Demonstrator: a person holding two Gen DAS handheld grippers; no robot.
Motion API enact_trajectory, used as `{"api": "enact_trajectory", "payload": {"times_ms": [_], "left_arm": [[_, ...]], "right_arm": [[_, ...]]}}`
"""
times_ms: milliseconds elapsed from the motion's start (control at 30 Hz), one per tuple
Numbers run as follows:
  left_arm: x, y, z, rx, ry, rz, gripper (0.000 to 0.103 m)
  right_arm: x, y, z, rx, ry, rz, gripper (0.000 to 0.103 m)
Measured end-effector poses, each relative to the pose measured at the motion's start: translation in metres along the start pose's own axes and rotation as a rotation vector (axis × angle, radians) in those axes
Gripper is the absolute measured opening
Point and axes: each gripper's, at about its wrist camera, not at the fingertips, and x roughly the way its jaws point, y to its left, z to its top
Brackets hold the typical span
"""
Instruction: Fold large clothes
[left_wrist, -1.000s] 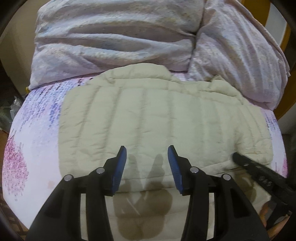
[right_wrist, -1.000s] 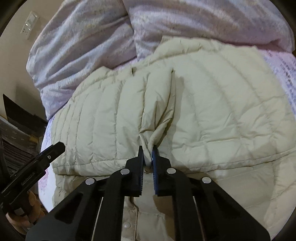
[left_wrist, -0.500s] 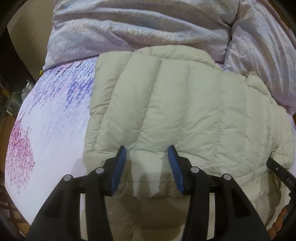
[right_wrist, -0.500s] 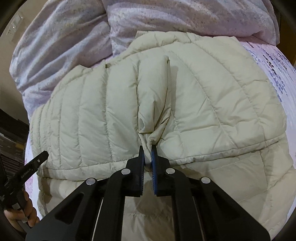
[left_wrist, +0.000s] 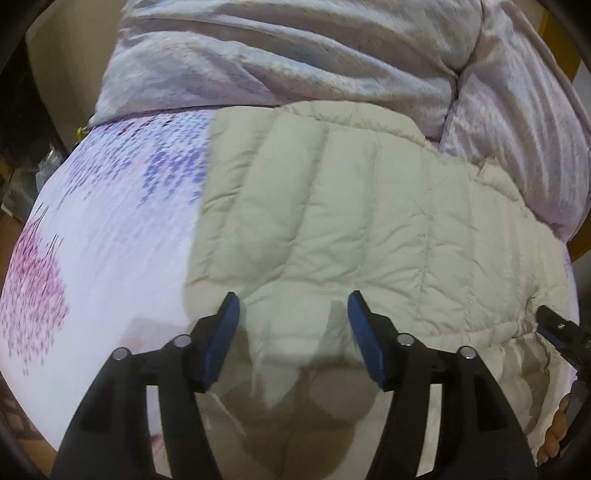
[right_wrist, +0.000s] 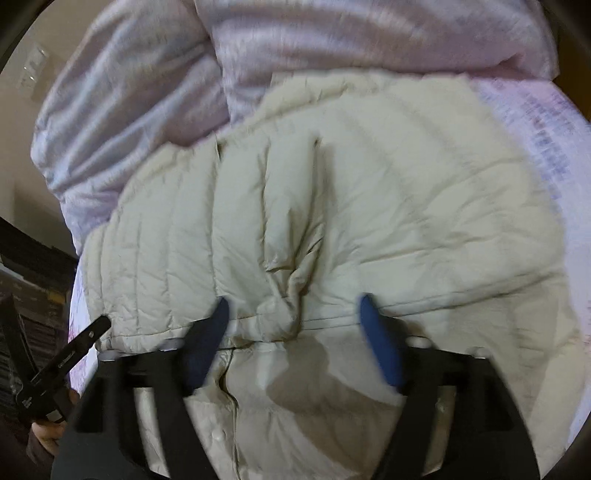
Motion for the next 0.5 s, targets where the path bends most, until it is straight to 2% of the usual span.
{"api": "enact_trajectory", "payload": {"times_ms": [200,500], "left_arm": [[-0.027,0.03,-0.026,-0.025,-0.013,0.004,0.064],[-0.068,0.08,-0.104,-0.104,-0.02,0.006,0.064]], "right_arm": [[-0.028,-0.022,-0.019,0.008,-0.014,0.002,0.079],[-0.075,-0.072,-0.061,0.024,-0.043,-0.012,0.079]]}}
